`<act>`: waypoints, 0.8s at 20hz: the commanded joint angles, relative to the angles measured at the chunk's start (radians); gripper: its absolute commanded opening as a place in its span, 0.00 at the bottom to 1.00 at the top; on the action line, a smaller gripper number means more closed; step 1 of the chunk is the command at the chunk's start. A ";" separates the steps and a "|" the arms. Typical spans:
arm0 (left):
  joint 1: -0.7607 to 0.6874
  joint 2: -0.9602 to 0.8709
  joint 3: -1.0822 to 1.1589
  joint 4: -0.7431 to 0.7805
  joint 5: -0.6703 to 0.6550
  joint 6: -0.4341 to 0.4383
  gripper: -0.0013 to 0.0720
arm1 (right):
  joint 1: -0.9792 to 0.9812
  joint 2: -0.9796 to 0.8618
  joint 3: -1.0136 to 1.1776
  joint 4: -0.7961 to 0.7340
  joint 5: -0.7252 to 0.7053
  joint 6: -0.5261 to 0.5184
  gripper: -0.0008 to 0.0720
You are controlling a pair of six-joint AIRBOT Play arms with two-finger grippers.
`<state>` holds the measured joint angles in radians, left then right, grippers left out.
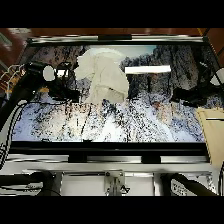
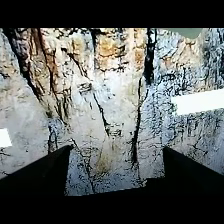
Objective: Fold the shirts.
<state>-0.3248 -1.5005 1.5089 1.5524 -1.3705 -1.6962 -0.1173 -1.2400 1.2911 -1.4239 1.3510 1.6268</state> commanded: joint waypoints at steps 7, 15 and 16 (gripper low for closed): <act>0.000 -0.001 0.001 0.000 0.000 0.000 1.00 | 0.001 0.000 0.001 0.000 0.000 0.000 0.88; 0.000 -0.001 0.001 0.000 0.000 0.000 1.00 | 0.001 0.000 0.001 0.007 -0.004 0.018 0.88; 0.000 -0.001 0.001 0.000 0.000 0.000 1.00 | 0.001 0.000 0.001 0.041 -0.024 0.077 0.88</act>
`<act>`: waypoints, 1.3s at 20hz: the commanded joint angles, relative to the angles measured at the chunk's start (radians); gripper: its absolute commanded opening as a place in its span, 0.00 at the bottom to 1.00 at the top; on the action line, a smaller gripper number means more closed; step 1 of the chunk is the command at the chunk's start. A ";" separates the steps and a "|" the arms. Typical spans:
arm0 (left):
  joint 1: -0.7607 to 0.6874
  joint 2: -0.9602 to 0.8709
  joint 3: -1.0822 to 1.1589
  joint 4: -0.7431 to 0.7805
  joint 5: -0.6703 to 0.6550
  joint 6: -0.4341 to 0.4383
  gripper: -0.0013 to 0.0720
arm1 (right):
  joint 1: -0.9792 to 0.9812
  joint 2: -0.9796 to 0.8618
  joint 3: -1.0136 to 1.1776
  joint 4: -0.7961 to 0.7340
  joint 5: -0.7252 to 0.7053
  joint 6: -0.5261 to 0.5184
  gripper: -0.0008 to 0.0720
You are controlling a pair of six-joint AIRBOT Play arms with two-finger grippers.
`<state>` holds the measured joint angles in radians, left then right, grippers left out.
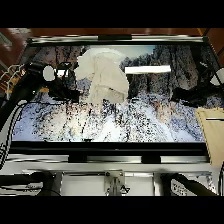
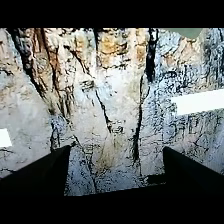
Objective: Fold the shirts.
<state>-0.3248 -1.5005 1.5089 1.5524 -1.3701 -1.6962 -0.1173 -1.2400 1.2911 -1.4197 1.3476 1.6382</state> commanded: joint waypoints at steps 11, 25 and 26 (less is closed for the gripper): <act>0.000 -0.010 0.000 -0.063 0.136 -0.004 1.00 | 0.011 -0.109 0.001 0.623 -0.423 -0.131 0.88; 0.000 -0.282 0.001 -0.192 0.417 0.011 1.00 | 0.335 -0.564 0.317 0.286 -0.420 -0.244 0.82; 0.000 -0.292 0.001 -0.192 0.445 0.011 1.00 | 0.335 -0.568 0.317 0.288 -0.419 -0.231 0.82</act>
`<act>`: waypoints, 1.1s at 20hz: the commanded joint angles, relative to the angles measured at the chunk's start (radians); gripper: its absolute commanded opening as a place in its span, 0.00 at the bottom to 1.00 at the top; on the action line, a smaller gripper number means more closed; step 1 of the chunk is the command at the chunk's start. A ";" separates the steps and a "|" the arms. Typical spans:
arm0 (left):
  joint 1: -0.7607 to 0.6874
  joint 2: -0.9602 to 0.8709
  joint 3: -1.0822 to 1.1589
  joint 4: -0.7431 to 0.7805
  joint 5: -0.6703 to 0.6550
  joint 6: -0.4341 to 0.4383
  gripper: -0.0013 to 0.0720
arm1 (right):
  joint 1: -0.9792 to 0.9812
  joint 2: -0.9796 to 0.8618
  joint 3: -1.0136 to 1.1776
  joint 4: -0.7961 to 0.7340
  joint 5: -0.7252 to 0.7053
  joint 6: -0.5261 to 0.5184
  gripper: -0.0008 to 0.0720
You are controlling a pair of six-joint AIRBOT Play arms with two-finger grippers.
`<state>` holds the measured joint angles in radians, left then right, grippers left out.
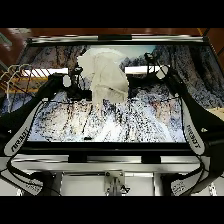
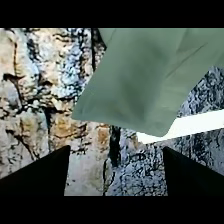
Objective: Fold the shirts.
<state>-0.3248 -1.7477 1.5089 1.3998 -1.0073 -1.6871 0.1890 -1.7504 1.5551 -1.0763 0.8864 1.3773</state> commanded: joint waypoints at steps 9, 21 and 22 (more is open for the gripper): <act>-0.055 -0.087 0.001 -0.077 0.218 0.025 0.81 | 0.033 -0.059 0.053 -0.056 0.108 0.042 0.93; -0.068 -0.080 0.002 -0.065 0.200 0.047 0.10 | 0.106 -0.116 0.053 -0.059 0.135 0.010 0.93; -0.068 -0.079 0.003 -0.065 0.193 0.075 0.10 | 0.119 -0.116 0.053 -0.060 0.133 0.008 0.93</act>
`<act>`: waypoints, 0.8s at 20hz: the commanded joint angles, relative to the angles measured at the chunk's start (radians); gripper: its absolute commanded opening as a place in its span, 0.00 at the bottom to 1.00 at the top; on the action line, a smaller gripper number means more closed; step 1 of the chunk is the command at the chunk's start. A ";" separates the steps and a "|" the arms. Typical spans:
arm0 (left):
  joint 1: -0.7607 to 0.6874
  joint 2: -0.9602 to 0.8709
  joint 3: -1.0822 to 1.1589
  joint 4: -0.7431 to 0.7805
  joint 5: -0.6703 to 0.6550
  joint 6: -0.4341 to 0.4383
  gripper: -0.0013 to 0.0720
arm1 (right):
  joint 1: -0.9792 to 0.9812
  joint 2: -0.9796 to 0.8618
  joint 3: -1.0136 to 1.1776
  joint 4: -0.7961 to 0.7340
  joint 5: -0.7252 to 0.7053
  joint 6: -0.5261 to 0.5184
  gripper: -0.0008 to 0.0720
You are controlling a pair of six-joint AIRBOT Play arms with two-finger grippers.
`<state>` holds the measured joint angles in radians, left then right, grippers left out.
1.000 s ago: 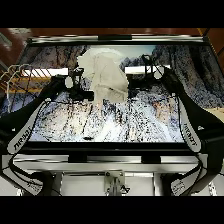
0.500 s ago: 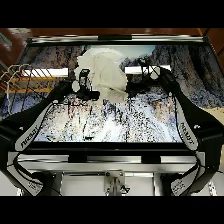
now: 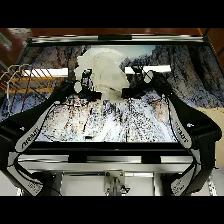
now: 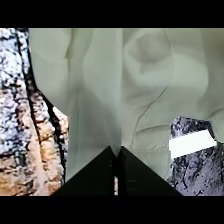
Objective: Fold the shirts.
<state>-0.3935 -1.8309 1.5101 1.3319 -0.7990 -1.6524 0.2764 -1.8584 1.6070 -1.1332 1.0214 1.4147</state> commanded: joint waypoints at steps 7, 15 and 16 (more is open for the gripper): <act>-0.002 0.065 0.006 0.003 0.005 0.100 0.10 | 0.067 -0.016 0.001 -0.212 -0.115 0.228 0.93; -0.011 0.129 0.008 0.003 0.055 0.141 0.10 | 0.068 -0.012 0.001 -0.179 -0.069 0.248 0.12; -0.011 0.160 0.008 0.003 0.056 0.159 0.10 | 0.068 0.027 0.001 -0.185 -0.055 0.221 0.12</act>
<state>-0.4038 -1.7119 1.5166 1.3342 -0.7547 -1.5303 0.3462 -1.8805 1.6070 -1.3113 0.9360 1.6653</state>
